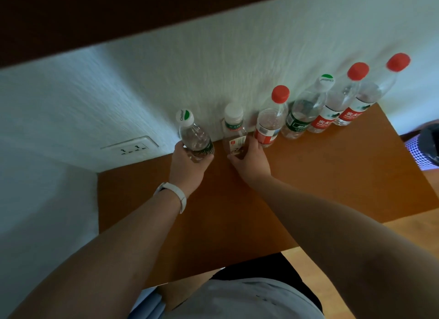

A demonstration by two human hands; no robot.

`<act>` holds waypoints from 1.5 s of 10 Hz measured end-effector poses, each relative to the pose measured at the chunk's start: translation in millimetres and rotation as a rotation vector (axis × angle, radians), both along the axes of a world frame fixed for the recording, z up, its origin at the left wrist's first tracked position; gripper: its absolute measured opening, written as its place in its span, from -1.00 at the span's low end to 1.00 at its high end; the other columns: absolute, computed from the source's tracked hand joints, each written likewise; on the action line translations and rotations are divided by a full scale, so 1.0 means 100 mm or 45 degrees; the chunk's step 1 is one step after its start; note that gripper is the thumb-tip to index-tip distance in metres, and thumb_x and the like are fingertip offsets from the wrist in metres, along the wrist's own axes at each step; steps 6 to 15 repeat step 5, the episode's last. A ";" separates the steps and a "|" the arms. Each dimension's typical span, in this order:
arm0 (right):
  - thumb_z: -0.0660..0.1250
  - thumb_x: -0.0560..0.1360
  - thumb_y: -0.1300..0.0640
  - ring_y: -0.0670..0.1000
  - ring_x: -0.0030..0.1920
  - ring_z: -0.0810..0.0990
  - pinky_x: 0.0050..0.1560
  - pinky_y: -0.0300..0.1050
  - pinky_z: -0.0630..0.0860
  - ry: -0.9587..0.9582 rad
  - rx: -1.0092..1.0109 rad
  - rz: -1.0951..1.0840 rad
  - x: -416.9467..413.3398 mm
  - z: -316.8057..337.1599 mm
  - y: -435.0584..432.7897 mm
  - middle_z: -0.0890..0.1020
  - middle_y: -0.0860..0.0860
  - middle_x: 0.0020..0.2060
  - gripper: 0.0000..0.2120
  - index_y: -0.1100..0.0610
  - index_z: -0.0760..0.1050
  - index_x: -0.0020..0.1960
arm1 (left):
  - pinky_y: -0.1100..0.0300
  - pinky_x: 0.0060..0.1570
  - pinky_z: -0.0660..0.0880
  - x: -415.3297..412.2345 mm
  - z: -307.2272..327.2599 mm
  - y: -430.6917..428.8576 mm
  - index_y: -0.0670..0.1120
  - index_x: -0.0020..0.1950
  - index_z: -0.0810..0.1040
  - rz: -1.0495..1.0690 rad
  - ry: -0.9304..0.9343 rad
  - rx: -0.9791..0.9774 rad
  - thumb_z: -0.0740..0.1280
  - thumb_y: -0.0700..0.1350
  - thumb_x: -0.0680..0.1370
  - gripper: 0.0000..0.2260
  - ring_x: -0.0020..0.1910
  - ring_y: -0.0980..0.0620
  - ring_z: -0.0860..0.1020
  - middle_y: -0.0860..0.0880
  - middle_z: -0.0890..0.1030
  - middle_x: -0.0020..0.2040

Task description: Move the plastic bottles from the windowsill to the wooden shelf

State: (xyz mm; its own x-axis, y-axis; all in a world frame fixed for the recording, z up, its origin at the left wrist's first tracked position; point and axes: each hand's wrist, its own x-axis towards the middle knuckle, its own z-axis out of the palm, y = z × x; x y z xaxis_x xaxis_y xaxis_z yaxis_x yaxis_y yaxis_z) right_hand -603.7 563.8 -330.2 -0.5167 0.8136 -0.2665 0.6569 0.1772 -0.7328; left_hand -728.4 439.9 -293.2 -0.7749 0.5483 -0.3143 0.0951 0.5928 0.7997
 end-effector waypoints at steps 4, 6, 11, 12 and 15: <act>0.19 0.60 -0.18 0.06 0.35 0.43 0.25 0.05 0.49 -0.217 0.377 0.442 0.62 0.73 -0.28 0.43 0.01 0.40 -0.48 0.05 0.32 0.47 | 0.05 0.42 0.31 0.17 0.78 -0.93 -0.04 0.53 0.26 -0.354 0.603 -0.169 0.34 0.02 0.59 -0.45 0.48 -0.03 0.30 -0.04 0.34 0.50; 0.17 0.60 -0.20 0.06 0.41 0.37 0.30 0.03 0.42 -0.204 0.581 0.587 0.67 1.02 -0.37 0.39 0.00 0.44 -0.47 0.04 0.30 0.48 | 0.04 0.43 0.25 0.17 0.91 -1.07 -0.09 0.49 0.37 -0.446 0.868 -0.157 0.35 0.02 0.58 -0.50 0.47 -0.08 0.33 -0.10 0.41 0.46; 0.17 0.60 -0.20 0.06 0.41 0.37 0.30 0.03 0.42 -0.204 0.581 0.587 0.67 1.02 -0.37 0.39 0.00 0.44 -0.47 0.04 0.30 0.48 | 0.04 0.43 0.25 0.17 0.91 -1.07 -0.09 0.49 0.37 -0.446 0.868 -0.157 0.35 0.02 0.58 -0.50 0.47 -0.08 0.33 -0.10 0.41 0.46; 0.17 0.60 -0.20 0.06 0.41 0.37 0.30 0.03 0.42 -0.204 0.581 0.587 0.67 1.02 -0.37 0.39 0.00 0.44 -0.47 0.04 0.30 0.48 | 0.04 0.43 0.25 0.17 0.91 -1.07 -0.09 0.49 0.37 -0.446 0.868 -0.157 0.35 0.02 0.58 -0.50 0.47 -0.08 0.33 -0.10 0.41 0.46; 0.17 0.60 -0.20 0.06 0.41 0.37 0.30 0.03 0.42 -0.204 0.581 0.587 0.67 1.02 -0.37 0.39 0.00 0.44 -0.47 0.04 0.30 0.48 | 0.04 0.43 0.25 0.17 0.91 -1.07 -0.09 0.49 0.37 -0.446 0.868 -0.157 0.35 0.02 0.58 -0.50 0.47 -0.08 0.33 -0.10 0.41 0.46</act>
